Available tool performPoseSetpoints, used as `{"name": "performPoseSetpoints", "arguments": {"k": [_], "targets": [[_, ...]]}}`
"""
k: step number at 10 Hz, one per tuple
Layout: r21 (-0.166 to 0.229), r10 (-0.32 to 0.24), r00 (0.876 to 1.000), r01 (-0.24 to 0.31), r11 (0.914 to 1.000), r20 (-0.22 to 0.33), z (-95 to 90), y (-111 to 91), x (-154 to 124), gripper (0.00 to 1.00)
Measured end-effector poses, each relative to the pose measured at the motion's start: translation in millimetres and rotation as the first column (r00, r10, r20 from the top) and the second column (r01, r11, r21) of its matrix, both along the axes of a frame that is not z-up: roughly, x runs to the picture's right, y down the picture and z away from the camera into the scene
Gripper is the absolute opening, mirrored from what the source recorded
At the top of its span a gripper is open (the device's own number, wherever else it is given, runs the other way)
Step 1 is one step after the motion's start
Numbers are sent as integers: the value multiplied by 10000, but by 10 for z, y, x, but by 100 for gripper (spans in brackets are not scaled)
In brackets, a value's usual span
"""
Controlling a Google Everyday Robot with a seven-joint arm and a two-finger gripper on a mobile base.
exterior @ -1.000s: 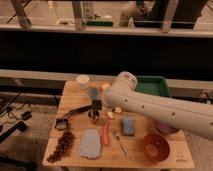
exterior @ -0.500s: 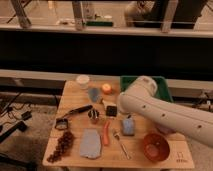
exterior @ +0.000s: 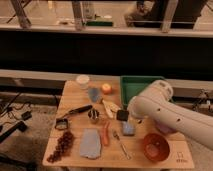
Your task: Wipe red bowl with eraser
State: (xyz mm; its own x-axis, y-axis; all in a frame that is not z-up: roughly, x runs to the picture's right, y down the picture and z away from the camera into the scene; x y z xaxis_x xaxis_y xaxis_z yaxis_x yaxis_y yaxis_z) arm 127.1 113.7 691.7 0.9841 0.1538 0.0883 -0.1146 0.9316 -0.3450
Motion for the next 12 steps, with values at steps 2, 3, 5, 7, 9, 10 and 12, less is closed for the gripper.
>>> {"name": "performPoseSetpoints", "arguments": {"k": [2,3,5,7,9,10,12], "targets": [[0,-21,10000,21,10000,22,2,-3,-17,10],[-2,-20,10000,20,10000,19,3,-2,-15,10],[1,-22,10000,22,10000,18,3,-3,-14,10],[-5,-18,10000,18,10000,9,7,1,-8,10],[-170,139,9998,-141,9998,-112,39,40,32,10],[-280,273,9993,-280,9992,-241,55,75,110,10],[-479,607,9964,-636,9968,-597,40,153,412,10]]}}
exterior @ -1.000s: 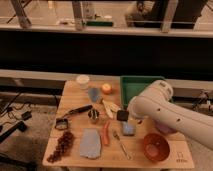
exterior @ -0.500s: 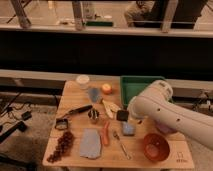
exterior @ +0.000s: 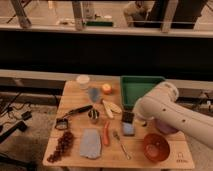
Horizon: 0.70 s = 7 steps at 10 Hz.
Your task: Wipe red bowl with eraser
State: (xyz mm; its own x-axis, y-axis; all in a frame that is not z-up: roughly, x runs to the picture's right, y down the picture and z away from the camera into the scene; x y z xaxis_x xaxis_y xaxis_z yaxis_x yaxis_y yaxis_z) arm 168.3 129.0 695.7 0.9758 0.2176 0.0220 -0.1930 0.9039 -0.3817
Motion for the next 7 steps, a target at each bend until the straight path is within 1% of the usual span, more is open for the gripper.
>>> {"name": "performPoseSetpoints", "arguments": {"k": [1,3,4,5,7], "targets": [[-126,210,9995,-213,9997,-241,-27,63,226,10],[-284,531,9968,-549,9981,-601,-96,167,514,10],[-373,629,9955,-656,9971,-707,-142,230,616,10],[-482,522,9965,-554,9973,-654,-203,306,708,10],[-609,255,9988,-280,9977,-416,-265,379,802,10]]}}
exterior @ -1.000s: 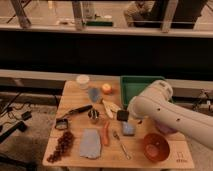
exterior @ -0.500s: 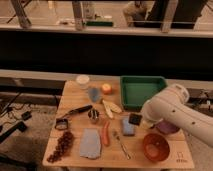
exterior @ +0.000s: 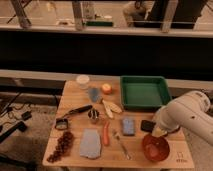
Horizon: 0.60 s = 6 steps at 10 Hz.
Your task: Wipe red bowl with eraser
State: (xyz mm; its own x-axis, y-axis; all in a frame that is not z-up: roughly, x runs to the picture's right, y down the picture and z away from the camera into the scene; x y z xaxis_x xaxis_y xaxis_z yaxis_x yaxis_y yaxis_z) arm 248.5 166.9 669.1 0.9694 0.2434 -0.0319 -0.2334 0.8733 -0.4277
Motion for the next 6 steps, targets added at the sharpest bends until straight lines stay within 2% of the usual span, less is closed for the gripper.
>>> {"name": "performPoseSetpoints", "arguments": {"k": [6], "targets": [[-34,-130,9998,131,9999,142,-7,9,-8,10]]}}
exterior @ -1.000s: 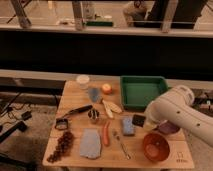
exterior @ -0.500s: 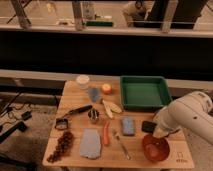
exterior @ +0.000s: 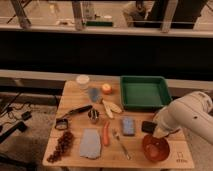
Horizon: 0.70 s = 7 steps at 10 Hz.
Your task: Wipe red bowl with eraser
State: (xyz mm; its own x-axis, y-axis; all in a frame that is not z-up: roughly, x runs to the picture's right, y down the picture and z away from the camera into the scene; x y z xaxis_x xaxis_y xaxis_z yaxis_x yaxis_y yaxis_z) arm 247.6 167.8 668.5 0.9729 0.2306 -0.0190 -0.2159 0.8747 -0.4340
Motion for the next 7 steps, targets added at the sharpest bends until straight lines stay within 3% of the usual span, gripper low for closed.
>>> {"name": "performPoseSetpoints", "arguments": {"k": [3,7], "targets": [[-13,-2,10000,2,10000,11,4,4,-5,10],[-409,136,9998,-143,9991,-165,92,268,92,10]]}}
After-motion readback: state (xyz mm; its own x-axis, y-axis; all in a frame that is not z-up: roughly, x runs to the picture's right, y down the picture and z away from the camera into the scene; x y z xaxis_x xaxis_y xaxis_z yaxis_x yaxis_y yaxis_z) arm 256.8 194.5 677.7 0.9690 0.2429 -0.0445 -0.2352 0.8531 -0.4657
